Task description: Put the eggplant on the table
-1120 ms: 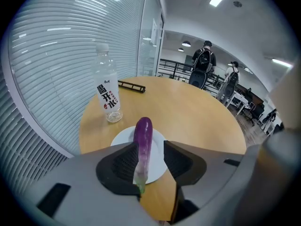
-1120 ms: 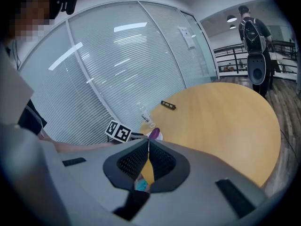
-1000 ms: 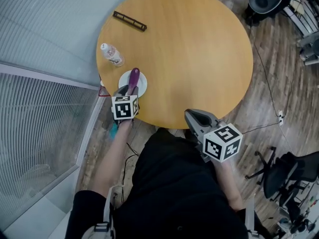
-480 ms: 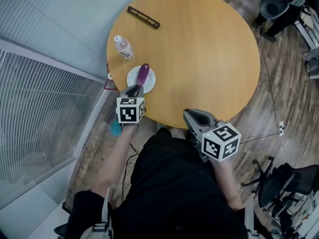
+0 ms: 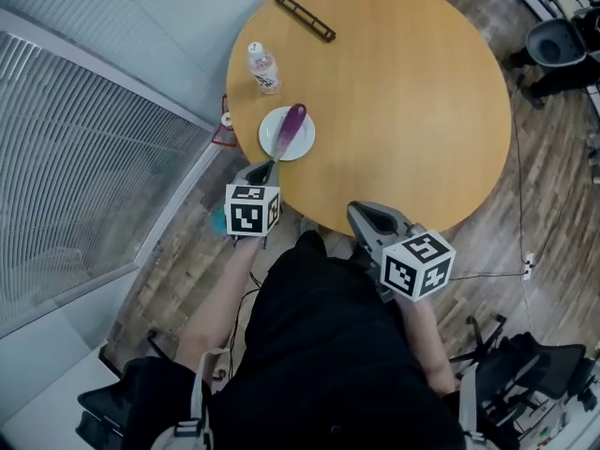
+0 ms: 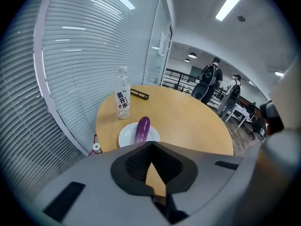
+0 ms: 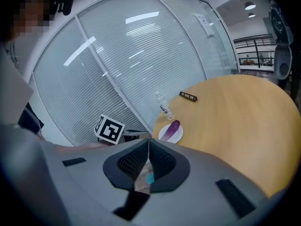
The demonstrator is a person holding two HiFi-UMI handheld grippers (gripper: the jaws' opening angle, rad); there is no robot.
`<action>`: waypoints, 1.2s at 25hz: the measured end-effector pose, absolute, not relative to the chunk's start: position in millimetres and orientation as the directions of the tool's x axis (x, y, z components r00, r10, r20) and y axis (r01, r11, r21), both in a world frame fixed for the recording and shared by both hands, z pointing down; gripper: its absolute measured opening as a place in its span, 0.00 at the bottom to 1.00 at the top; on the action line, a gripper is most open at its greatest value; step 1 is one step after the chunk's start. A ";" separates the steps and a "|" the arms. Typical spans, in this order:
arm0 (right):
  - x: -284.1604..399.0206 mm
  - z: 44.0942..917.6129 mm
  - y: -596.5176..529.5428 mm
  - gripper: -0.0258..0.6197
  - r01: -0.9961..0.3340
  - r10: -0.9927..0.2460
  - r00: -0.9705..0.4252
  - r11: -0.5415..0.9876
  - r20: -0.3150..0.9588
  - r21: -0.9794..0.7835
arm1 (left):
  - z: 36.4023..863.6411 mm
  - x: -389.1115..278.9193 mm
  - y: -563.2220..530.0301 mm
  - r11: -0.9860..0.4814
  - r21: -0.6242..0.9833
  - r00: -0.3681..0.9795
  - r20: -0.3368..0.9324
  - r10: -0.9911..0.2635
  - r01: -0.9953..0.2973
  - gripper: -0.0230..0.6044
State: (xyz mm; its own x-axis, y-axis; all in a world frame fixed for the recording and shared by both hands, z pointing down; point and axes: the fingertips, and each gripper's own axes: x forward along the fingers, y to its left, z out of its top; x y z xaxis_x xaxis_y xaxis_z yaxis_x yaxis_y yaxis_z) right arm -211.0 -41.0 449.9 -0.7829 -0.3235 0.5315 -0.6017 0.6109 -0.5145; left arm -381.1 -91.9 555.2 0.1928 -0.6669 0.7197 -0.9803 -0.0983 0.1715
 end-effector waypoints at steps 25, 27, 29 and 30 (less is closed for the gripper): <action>-32.7 443.9 -52.5 0.07 -0.536 -0.288 -0.831 0.643 0.475 -0.547 | 484.6 -145.5 -35.2 -0.103 0.406 0.338 0.566 -0.752 -0.908 0.05; -8.5 441.5 -56.7 0.07 -0.516 -0.277 -0.845 0.644 0.457 -0.565 | 473.2 -122.6 -33.0 -0.095 0.429 0.336 0.531 -0.778 -0.898 0.05; 16.2 437.4 -59.9 0.07 -0.492 -0.258 -0.859 0.655 0.442 -0.574 | 463.1 -98.9 -30.4 -0.083 0.444 0.327 0.507 -0.798 -0.892 0.05; 27.2 435.5 -60.8 0.07 -0.479 -0.246 -0.865 0.665 0.437 -0.573 | 458.9 -87.9 -29.0 -0.076 0.449 0.320 0.496 -0.807 -0.890 0.05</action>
State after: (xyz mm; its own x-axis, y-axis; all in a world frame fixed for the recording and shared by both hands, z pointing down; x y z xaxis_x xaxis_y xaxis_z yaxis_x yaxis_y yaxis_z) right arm 27.2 -60.8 435.5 -0.8650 -0.2461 0.4373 -0.4789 0.6652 -0.5729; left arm -87.9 -29.0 458.9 0.3199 -0.8072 0.4962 -0.8900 -0.0764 0.4495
